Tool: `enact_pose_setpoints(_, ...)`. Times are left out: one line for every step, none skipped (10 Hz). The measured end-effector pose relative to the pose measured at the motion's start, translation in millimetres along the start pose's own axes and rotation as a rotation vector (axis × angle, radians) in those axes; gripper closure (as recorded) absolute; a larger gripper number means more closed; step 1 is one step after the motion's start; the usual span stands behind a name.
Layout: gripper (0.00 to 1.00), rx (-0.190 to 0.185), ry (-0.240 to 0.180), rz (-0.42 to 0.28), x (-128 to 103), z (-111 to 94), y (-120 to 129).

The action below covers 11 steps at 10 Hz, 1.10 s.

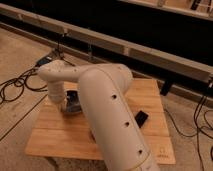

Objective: Drag the ceramic bowl in a circle

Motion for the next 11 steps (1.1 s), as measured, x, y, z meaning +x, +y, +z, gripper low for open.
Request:
enact_pose_setpoints(1.00,0.007,0.012,0.048,14,1,-17)
enact_pose_setpoints(1.00,0.014,0.016,0.080,21,0,-30)
enact_pose_setpoints(1.00,0.029,0.012,0.125,25,-2,-53)
enact_pose_setpoints(1.00,0.048,0.003,0.156,22,-6,-74)
enact_pose_setpoints(1.00,0.061,-0.005,0.178,19,-9,-89)
enact_pose_setpoints(1.00,0.084,-0.017,0.193,9,-15,-109)
enact_pose_setpoints(1.00,0.099,-0.033,0.186,-9,-17,-120)
enact_pose_setpoints(1.00,0.107,-0.041,0.170,-26,-18,-123)
enact_pose_setpoints(1.00,0.110,-0.052,0.151,-42,-19,-122)
enact_pose_setpoints(1.00,0.107,-0.064,0.122,-60,-19,-114)
enact_pose_setpoints(1.00,0.100,-0.075,0.076,-81,-18,-98)
